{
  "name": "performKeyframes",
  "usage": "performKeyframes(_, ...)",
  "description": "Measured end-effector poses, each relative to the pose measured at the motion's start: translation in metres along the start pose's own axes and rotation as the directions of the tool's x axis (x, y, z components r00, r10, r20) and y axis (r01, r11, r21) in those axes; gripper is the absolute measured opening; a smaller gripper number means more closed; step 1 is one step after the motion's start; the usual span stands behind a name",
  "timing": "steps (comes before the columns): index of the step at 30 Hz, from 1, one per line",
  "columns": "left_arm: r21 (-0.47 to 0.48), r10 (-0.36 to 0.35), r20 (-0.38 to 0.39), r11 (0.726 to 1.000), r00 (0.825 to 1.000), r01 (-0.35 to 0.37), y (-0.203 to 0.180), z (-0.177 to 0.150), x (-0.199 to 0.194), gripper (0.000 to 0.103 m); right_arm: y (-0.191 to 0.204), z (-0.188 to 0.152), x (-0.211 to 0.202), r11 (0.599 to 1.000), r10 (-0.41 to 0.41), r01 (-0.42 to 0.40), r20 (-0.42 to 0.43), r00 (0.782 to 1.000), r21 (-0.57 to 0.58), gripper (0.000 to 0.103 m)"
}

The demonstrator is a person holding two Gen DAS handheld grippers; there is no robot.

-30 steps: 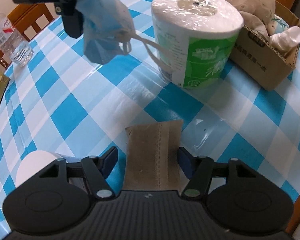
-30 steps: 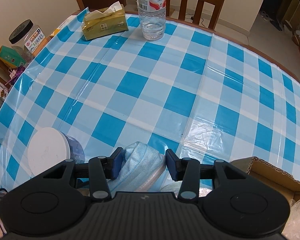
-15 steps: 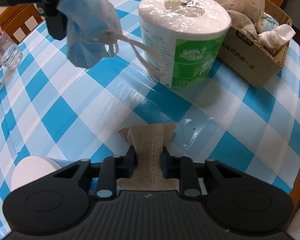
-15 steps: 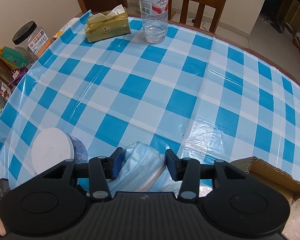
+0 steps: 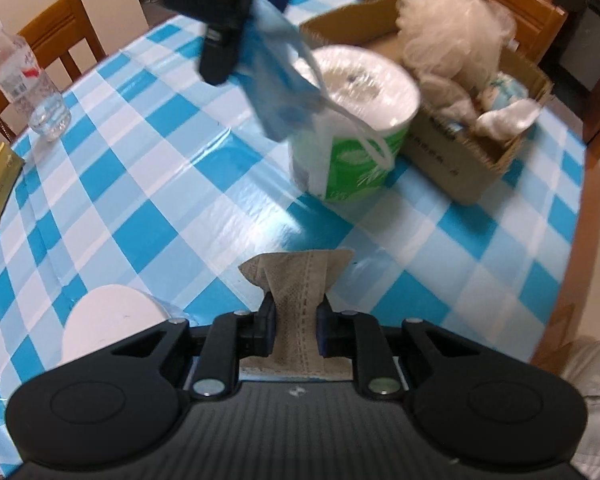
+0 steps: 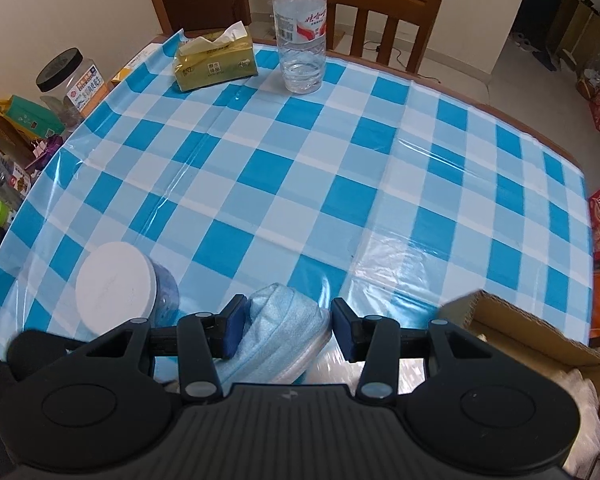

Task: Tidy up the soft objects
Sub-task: 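Carry the mask into the box and open the right gripper while the left carries the pad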

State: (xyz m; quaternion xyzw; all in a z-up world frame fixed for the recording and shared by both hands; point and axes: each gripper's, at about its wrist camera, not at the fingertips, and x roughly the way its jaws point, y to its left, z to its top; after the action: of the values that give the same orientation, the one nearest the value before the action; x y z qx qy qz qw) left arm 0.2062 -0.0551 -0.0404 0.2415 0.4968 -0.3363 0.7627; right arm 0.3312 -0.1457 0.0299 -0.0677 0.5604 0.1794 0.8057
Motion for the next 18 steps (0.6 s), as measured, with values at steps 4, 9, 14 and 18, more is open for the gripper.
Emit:
performKeyframes(4, 0.025, -0.016, 0.034, 1.000, 0.999, 0.015, -0.005, 0.002, -0.020, 0.017, -0.001, -0.017, -0.024, 1.000, -0.023, 0.023, 0.013, 1.000, 0.010, 0.051)
performKeyframes(9, 0.054, -0.038, 0.061, 0.998, 0.997, 0.035, -0.020, 0.004, -0.035, 0.017, -0.013, -0.048, -0.057, 0.996, -0.057, 0.055, 0.034, 0.998, 0.075, 0.051)
performKeyframes(14, 0.029, -0.015, 0.059, 0.999, 0.998, 0.013, -0.038, 0.011, -0.037, 0.017, -0.041, -0.082, -0.077, 0.989, -0.094, 0.089, 0.038, 0.995, 0.114, 0.051)
performKeyframes(18, -0.016, -0.004, 0.066, 1.000, 0.998, 0.005, -0.052, 0.025, -0.036, 0.017, -0.065, -0.101, -0.079, 0.989, -0.104, 0.101, 0.028, 0.994, 0.108, 0.051)
